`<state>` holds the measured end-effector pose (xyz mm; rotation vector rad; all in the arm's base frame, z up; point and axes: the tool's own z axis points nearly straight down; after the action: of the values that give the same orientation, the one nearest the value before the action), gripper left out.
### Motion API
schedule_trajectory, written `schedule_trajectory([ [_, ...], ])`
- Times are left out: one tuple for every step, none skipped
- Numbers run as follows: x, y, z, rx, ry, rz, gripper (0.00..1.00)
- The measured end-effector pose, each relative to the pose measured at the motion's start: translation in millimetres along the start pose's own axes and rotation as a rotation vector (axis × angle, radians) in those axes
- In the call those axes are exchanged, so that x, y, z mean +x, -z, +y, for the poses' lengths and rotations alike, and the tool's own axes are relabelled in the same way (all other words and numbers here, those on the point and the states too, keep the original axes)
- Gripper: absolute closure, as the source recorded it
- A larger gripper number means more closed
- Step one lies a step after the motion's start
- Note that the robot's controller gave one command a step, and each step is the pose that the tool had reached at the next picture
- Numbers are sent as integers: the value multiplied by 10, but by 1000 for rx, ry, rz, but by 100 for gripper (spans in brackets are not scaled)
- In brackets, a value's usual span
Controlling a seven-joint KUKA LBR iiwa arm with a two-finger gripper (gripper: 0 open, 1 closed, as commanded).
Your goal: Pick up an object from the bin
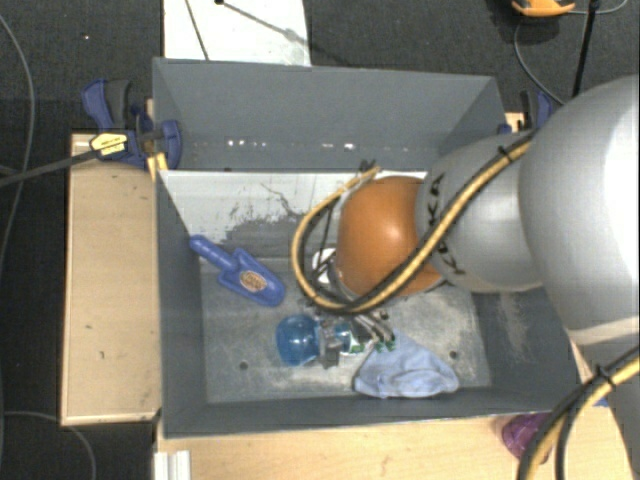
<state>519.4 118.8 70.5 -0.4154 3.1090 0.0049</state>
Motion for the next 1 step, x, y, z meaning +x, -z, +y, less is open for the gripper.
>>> schedule_trajectory([
  [-164,1,-128,-1,-31,0,100],
])
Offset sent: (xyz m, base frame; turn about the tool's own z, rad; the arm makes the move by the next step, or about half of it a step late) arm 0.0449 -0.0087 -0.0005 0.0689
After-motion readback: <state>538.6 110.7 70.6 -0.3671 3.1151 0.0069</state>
